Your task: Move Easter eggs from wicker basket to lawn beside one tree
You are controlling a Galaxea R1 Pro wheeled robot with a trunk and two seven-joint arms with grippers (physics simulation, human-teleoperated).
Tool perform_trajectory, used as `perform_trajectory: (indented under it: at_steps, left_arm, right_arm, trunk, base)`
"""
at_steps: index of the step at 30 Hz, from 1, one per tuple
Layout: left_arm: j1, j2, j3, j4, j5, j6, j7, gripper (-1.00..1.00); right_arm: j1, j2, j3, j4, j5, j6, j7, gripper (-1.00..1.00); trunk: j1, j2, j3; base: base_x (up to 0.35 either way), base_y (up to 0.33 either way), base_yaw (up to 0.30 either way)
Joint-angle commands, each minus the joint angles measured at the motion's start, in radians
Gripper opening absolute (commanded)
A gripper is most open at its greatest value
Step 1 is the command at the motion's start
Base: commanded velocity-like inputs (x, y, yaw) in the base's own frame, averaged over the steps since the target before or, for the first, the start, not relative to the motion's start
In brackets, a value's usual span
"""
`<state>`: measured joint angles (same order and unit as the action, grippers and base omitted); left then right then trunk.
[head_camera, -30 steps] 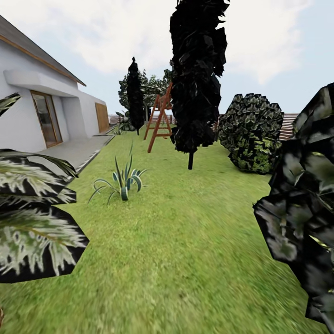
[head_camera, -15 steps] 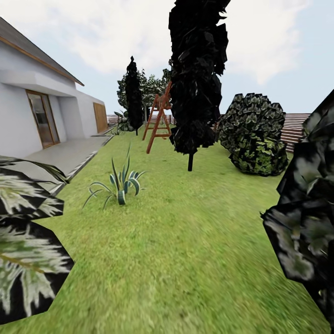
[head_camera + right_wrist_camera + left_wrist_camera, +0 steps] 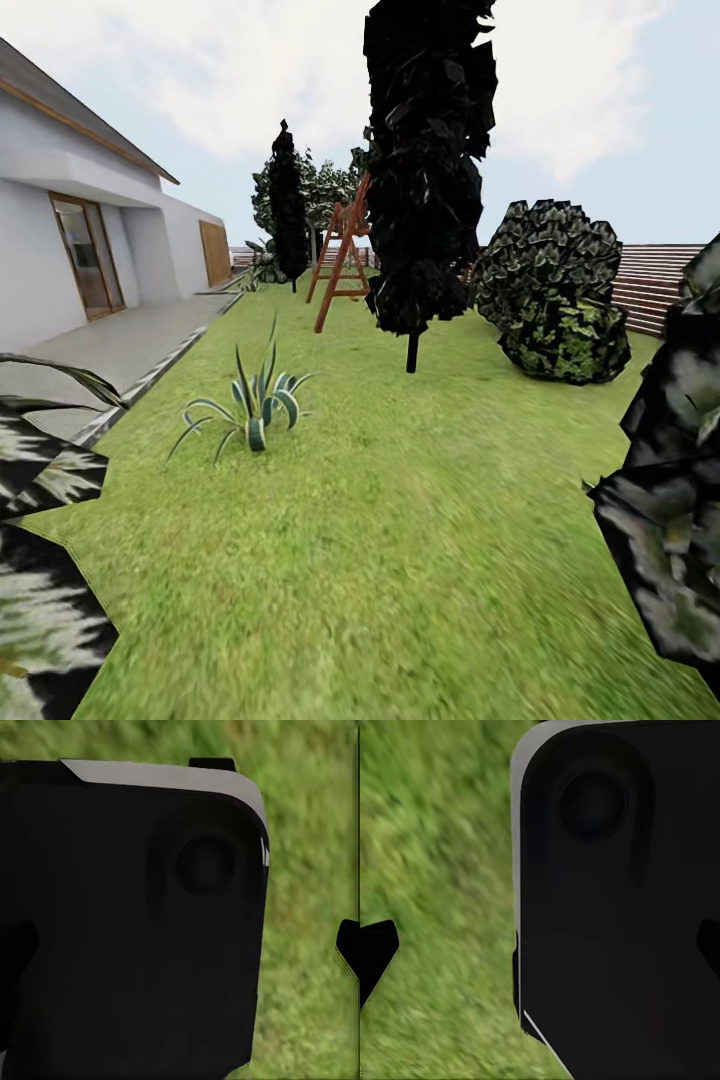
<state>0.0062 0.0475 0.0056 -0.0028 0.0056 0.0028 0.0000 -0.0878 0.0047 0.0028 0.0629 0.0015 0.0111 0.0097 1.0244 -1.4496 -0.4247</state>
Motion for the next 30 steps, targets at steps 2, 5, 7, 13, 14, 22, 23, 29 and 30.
perform_trajectory:
  at_steps: [2, 5, 7, 13, 14, 22, 23, 29, 30]
  left_arm:
    - [0.0, 0.0, 0.0, 0.0, 0.001, 0.0, 0.0, 1.0]
    - [0.0, 0.0, 0.0, 0.0, 0.001, 0.0, 0.0, 1.0]
    - [0.0, 0.0, 0.0, 0.0, 0.001, 0.0, 0.0, 1.0]
    - [0.0, 0.0, 0.0, 0.0, 0.001, 0.0, 0.0, 1.0]
    - [0.0, 0.0, 0.0, 0.0, 0.001, 0.0, 0.0, 1.0]
    - [0.0, 0.0, -0.001, 0.0, 0.0, 0.0, 0.0, 1.0]
    - [0.0, 0.0, -0.001, 0.0, 0.0, 0.0, 0.0, 1.0]
    - [0.0, 0.0, -0.001, 0.0, 0.0, 0.0, 0.0, 1.0]
    - [0.0, 0.0, 0.0, 0.0, 0.0, 0.0, 0.0, 1.0]
  right_arm:
    - [-0.001, 0.0, 0.0, 0.002, 0.0, 0.001, 0.001, 1.0]
    - [-0.001, 0.0, 0.0, 0.002, 0.0, 0.001, 0.001, 1.0]
    - [-0.001, 0.0, 0.0, 0.002, 0.0, 0.001, 0.001, 1.0]
    - [-0.001, 0.0, 0.0, 0.002, 0.0, 0.002, 0.001, 1.0]
    - [-0.001, 0.0, 0.0, 0.004, 0.001, 0.002, 0.001, 1.0]
    - [-0.001, 0.0, 0.0, 0.005, 0.002, -0.003, 0.001, 1.0]
    - [-0.001, 0.0, 0.0, 0.005, 0.002, -0.003, 0.001, 1.0]
    - [-0.001, 0.0, 0.0, 0.005, 0.001, -0.005, 0.001, 1.0]
    - [-0.001, 0.0, -0.001, 0.005, 0.001, -0.005, 0.001, 1.0]
  trunk:
    - [0.001, 0.0, -0.001]
    - [0.001, 0.0, -0.001]
    - [0.001, 0.0, -0.001]
    - [0.001, 0.0, -0.001]
    - [0.001, 0.0, -0.001]
    - [0.001, 0.0, -0.001]
    - [0.001, 0.0, -0.001]
    - [0.001, 0.0, -0.001]
    - [0.001, 0.0, -0.001]
  base:
    - [0.334, 0.0, 0.0]
    - [0.334, 0.0, 0.0]
    - [0.334, 0.0, 0.0]
    - [0.334, 0.0, 0.0]
    - [0.334, 0.0, 0.0]
    - [0.334, 0.0, 0.0]
    - [0.334, 0.0, 0.0]
    - [0.334, 0.0, 0.0]
    - [0.334, 0.0, 0.0]
